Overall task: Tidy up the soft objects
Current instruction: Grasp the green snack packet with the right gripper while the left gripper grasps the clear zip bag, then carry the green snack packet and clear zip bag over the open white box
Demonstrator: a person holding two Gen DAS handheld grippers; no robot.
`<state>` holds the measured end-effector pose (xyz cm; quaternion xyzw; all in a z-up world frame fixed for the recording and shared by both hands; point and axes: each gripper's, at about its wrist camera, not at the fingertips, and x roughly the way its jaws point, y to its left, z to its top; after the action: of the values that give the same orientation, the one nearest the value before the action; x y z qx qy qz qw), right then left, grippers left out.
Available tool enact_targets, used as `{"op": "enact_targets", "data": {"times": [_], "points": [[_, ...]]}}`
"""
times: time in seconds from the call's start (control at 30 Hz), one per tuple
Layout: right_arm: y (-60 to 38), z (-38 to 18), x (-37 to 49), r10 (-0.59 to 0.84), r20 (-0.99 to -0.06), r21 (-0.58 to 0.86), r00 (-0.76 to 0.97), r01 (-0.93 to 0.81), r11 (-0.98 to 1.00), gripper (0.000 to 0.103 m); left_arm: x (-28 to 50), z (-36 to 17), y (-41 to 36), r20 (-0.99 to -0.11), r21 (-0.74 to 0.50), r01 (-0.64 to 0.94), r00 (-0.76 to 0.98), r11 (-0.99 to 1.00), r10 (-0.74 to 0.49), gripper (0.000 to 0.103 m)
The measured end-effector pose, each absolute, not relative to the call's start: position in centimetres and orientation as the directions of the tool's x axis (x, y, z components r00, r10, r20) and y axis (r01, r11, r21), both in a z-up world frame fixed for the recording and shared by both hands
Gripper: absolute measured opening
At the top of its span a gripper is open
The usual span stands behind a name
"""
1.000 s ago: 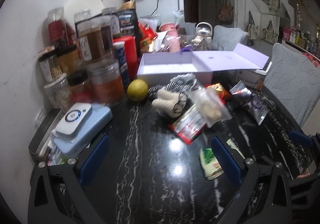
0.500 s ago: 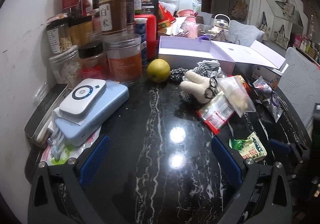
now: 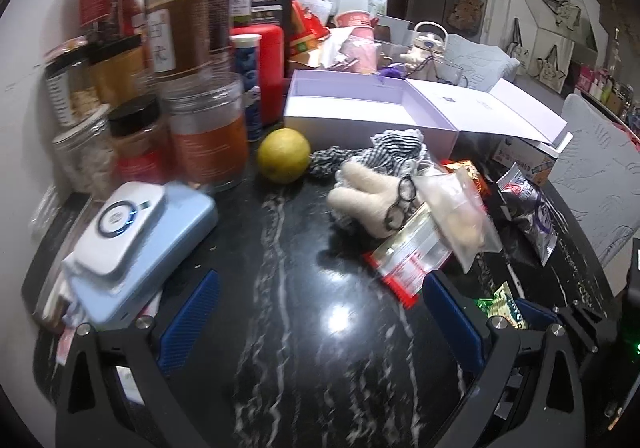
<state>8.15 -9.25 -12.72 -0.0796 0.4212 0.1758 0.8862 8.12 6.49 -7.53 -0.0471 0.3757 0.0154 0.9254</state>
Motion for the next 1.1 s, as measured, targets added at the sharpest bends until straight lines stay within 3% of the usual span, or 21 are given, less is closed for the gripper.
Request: {"op": "enact_targets", "data": {"times": [0.13, 0.57, 0.87, 0.93, 1.03, 1.1], "points": [[-11.2, -12.2, 8.7, 0.264, -0.765, 0.044, 0.587, -0.361, 0.931, 0.058, 9.7, -8.0, 5.5, -0.723, -0.109, -0.035, 0.689, 0.993, -0.055, 0.103], [-17.6, -10.5, 9.5, 0.282, -0.724, 0.120, 0.629, -0.288, 0.950, 0.057, 14.2, -7.8, -0.4, -0.729, -0.171, 0.107, 0.655, 0.980, -0.198, 0.103], [-20.1, -10.0, 10.0, 0.272, -0.713, 0.131, 0.646, -0.257, 0.957, 0.057, 17.9, -9.8, -4.2, -0.778, -0.135, 0.123, 0.601, 0.983, -0.182, 0.103], [-20.5, -10.2, 10.0, 0.272, -0.713, 0.141, 0.646, -0.248, 0.958, 0.057, 18.6, -10.3, -4.5, -0.792, -0.113, 0.117, 0.590, 0.987, -0.161, 0.096], [-20.8, -10.4, 10.1, 0.270, -0.714, 0.146, 0.646, -0.241, 0.960, 0.057, 18.9, -10.8, -4.5, -0.796, -0.079, 0.107, 0.592, 0.991, -0.128, 0.077], [-20.9, -10.5, 10.2, 0.272, -0.715, 0.150, 0.644, -0.239, 0.959, 0.057, 18.6, -10.5, -4.3, -0.773, -0.078, 0.120, 0.620, 0.990, -0.136, 0.055]]}}
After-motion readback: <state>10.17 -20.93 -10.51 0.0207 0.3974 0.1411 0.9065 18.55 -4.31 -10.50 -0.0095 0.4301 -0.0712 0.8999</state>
